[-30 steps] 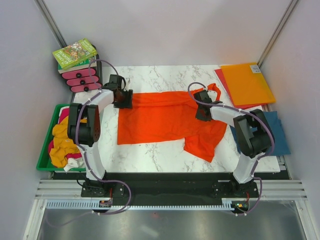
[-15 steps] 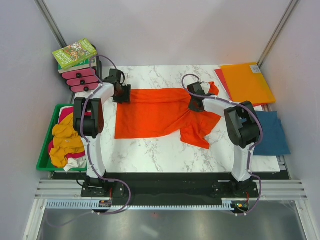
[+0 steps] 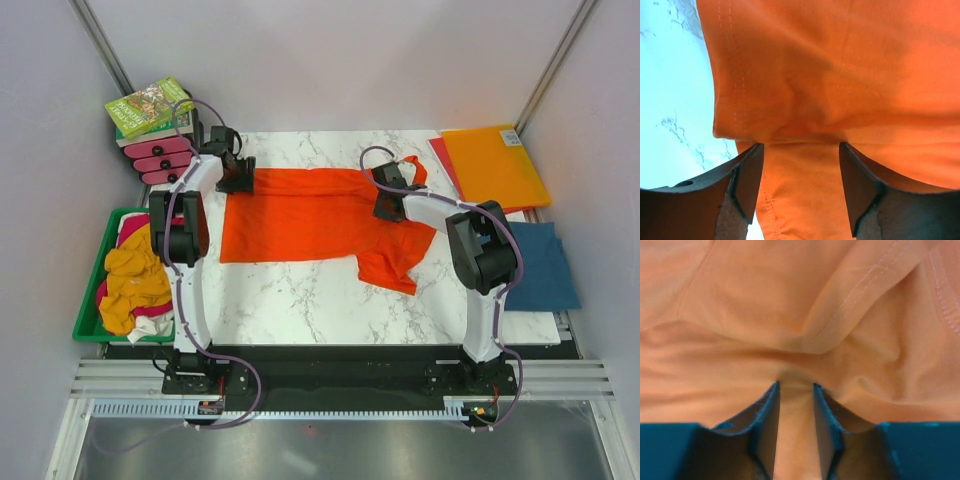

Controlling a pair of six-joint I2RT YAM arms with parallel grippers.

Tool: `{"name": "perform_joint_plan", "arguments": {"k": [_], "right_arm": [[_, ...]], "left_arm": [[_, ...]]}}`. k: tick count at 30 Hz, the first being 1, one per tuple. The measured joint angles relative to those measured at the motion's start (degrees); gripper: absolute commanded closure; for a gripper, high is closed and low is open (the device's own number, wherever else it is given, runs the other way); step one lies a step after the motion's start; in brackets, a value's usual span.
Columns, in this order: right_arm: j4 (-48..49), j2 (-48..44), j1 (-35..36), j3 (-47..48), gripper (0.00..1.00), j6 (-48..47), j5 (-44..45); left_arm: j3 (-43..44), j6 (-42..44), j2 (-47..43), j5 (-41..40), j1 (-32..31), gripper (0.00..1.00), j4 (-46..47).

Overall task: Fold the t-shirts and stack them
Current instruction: Fold the tshirt

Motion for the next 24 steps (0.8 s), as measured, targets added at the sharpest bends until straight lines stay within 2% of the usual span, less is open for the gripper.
{"name": "perform_joint_plan", "arguments": {"k": [3, 6, 11, 16, 24], "right_arm": [[-0.2, -1.6, 0.2, -0.8, 0.29, -1.4, 0.0], [-1.0, -6.3, 0.6, -2.5, 0.22, -2.9, 1.2], [-0.8, -18.8, 3.1, -6.3, 0.24, -4.4, 4.3], [-0.4, -32.5, 8.8, -16.7, 0.26, -4.7, 8.0], [-2.9, -42.2, 15.1, -30.5, 0.28, -2.4, 12.3]], "left_arm": [[-4.4, -0.1, -3.8, 0.3, 0.0, 0.22, 1.8], [-12.7, -0.5, -13.1, 0.3, 0.2, 0.21, 3.6], [-26.3, -0.9, -36.1, 0.4, 1.1, 0.25, 7.9], [-42.1, -0.2, -55.7, 1.4, 1.8, 0.27, 10.0], [-57.2, -0.1, -61.3, 1.3, 2.1, 0.28, 5.6]]}}
